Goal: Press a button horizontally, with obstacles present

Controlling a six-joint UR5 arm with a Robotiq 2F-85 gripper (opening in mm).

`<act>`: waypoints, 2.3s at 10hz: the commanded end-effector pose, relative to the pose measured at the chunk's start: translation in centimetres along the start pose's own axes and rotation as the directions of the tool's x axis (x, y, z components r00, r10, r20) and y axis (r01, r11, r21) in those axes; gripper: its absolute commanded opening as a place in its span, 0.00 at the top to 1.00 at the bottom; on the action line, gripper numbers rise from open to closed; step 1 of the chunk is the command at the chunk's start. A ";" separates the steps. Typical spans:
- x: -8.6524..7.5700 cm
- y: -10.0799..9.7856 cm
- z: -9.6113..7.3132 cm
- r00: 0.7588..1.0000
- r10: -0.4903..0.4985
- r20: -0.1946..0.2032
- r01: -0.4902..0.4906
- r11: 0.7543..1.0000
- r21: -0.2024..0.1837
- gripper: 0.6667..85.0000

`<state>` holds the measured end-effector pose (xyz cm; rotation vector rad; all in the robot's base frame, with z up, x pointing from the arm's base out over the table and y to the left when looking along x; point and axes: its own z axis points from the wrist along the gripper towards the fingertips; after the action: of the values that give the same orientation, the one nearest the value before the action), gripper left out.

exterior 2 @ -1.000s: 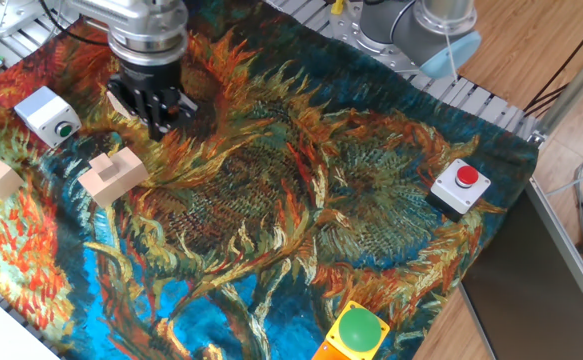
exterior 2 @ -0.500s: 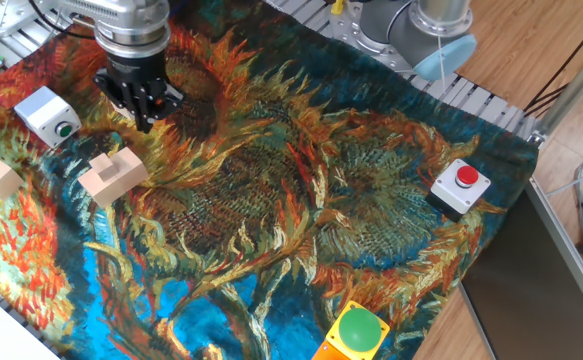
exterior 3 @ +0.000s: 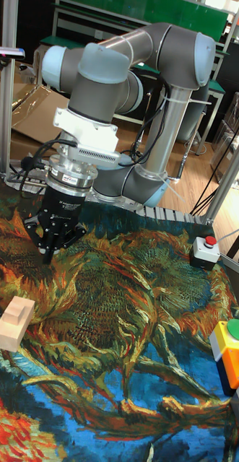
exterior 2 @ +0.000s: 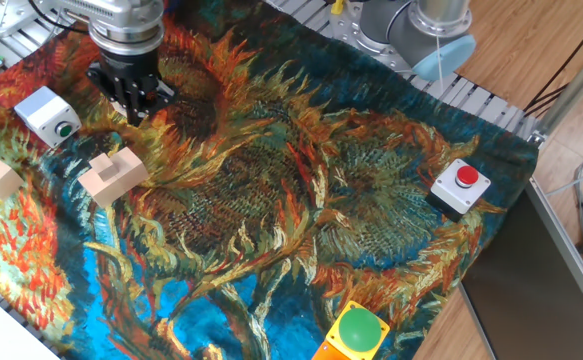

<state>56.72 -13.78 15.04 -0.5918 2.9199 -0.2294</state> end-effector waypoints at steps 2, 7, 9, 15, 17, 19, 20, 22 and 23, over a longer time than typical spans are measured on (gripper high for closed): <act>1.7 -3.7 2.6 1.000 -0.029 -0.004 0.030 0.999 0.019 0.86; 3.8 -4.8 4.7 0.998 -0.068 0.010 0.069 0.998 -0.015 0.85; 4.6 -5.4 4.7 0.999 -0.047 -0.024 0.047 0.999 0.007 0.85; 3.3 -8.4 9.3 0.988 -0.154 -0.029 0.155 0.986 0.064 0.86; 3.7 -8.3 9.3 0.988 -0.146 -0.044 0.148 0.987 0.058 0.85; 4.2 -9.7 9.2 0.991 -0.112 -0.070 0.119 0.987 0.108 0.86; 4.3 -9.7 9.2 0.995 -0.078 -0.067 0.085 0.990 0.110 0.87; 3.3 -7.8 9.3 0.999 0.030 -0.021 -0.029 0.999 0.045 0.87; 2.9 -7.8 9.3 0.998 0.056 -0.003 -0.056 0.997 0.044 0.87</act>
<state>58.18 -24.06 7.10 -0.6414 2.9243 -0.3578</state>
